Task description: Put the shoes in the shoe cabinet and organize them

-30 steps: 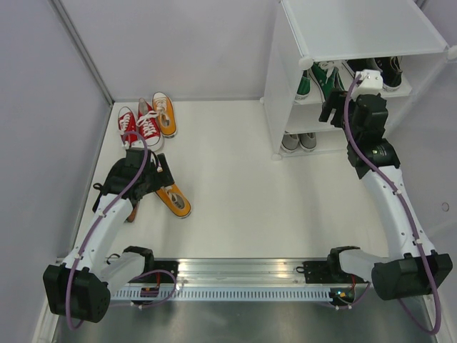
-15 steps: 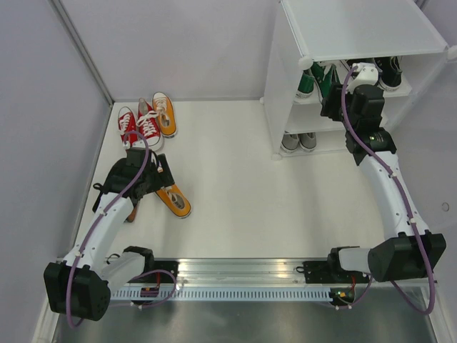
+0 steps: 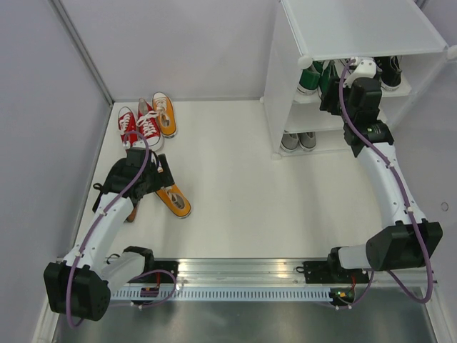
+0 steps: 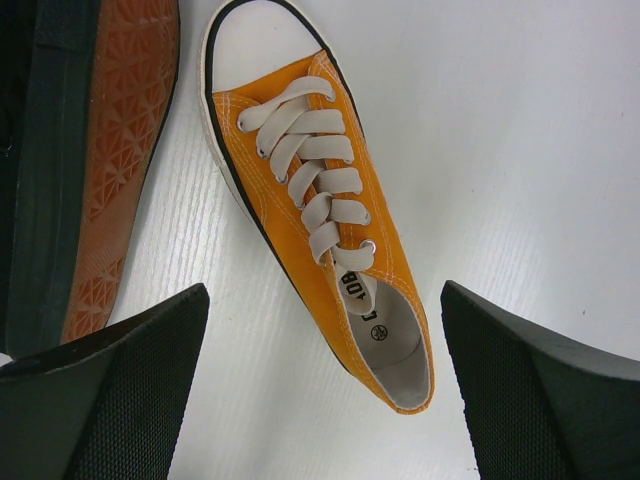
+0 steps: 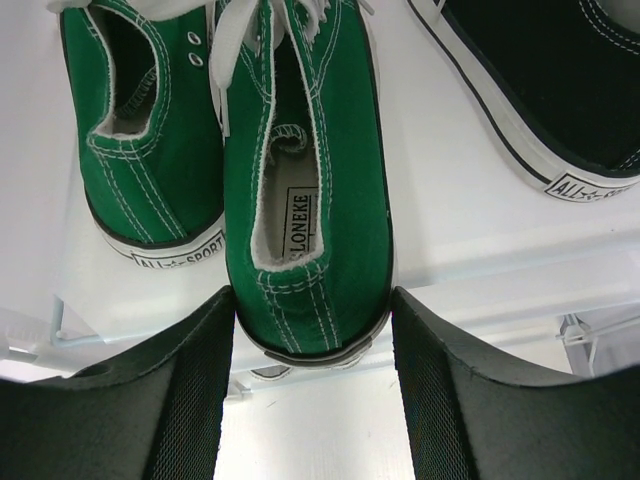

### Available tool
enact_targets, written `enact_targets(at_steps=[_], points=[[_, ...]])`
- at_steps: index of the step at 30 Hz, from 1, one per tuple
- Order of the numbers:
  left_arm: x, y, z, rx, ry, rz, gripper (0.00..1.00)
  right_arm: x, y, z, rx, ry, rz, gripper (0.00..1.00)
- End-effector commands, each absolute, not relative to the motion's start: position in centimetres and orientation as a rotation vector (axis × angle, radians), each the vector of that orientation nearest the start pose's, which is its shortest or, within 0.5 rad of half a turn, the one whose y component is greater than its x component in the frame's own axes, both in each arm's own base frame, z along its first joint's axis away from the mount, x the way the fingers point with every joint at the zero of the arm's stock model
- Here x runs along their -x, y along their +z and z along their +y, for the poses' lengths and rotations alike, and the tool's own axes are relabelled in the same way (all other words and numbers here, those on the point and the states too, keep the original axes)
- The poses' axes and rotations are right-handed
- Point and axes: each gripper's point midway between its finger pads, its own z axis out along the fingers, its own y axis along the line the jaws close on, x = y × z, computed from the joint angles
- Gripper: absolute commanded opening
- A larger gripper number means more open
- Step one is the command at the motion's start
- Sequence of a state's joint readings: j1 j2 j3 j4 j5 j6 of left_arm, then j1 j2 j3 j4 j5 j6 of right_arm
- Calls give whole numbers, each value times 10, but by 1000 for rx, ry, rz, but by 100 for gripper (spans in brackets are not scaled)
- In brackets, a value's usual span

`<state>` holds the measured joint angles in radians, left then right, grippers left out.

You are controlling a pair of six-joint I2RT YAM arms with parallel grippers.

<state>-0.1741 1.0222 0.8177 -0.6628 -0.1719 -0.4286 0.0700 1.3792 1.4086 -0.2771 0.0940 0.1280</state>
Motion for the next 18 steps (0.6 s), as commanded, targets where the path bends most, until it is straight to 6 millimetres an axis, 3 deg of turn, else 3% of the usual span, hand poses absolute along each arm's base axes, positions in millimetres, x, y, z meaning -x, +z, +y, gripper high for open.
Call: enact_targets(at_steps=[1, 6, 11, 14, 15, 18], points=[[-271, 138, -35, 346, -81, 2367, 100, -446, 377, 18, -159, 63, 1658, 0], [-271, 137, -35, 345, -83, 2372, 100, -431, 378, -10, -289, -48, 1594, 0], [-271, 137, -35, 346, -80, 2370, 100, -436, 381, -18, -334, -54, 1570, 0], [-270, 137, -34, 348, -74, 2370, 100, -449, 376, -15, -301, -22, 1572, 0], [-271, 138, -34, 348, -75, 2367, 100, -455, 385, -10, -266, 8, 1542, 1], [-270, 137, -34, 347, -75, 2371, 100, -466, 388, -1, -173, 31, 1540, 1]])
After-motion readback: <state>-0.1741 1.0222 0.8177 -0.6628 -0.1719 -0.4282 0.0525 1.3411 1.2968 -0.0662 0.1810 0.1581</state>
